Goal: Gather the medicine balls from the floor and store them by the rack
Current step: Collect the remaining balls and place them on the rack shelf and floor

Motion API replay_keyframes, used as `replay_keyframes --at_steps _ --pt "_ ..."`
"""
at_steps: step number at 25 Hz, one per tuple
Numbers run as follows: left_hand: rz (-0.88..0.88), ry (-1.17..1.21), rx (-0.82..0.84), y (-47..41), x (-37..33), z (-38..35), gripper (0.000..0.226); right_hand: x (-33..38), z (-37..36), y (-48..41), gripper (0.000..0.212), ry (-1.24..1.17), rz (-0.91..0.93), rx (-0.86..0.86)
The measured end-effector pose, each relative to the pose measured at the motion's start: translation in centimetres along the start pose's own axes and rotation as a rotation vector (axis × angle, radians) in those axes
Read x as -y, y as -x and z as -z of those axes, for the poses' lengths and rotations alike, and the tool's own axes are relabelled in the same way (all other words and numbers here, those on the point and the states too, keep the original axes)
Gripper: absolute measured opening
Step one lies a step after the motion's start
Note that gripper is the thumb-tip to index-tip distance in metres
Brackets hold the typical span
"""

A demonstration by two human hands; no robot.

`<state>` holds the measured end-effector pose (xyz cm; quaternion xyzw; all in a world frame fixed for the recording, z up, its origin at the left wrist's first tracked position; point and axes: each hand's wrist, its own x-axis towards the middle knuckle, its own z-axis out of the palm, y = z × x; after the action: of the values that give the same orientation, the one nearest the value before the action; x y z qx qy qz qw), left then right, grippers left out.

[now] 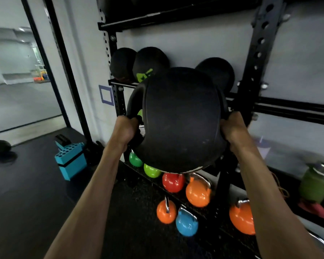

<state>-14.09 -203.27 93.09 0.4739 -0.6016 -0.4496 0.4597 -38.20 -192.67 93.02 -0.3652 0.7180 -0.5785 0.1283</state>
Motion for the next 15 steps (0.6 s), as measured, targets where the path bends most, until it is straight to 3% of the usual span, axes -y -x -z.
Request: replay_keyframes --at_steps 4,9,11,15 --pt "-0.008 -0.019 -0.001 -7.5 1.1 -0.2 0.01 -0.3 -5.5 -6.0 0.02 -0.043 -0.017 0.005" --pt "-0.027 0.014 0.004 -19.0 1.9 -1.4 0.022 0.8 -11.5 -14.7 0.011 -0.038 0.027 -0.015" --pt "-0.037 0.045 0.032 -23.3 1.3 -2.0 0.016 1.7 -13.4 -18.4 0.02 -0.021 0.047 -0.021" --pt "-0.051 0.115 0.04 -29.7 0.3 -2.9 0.008 3.3 -16.6 -24.7 0.012 0.019 0.1 -0.044"
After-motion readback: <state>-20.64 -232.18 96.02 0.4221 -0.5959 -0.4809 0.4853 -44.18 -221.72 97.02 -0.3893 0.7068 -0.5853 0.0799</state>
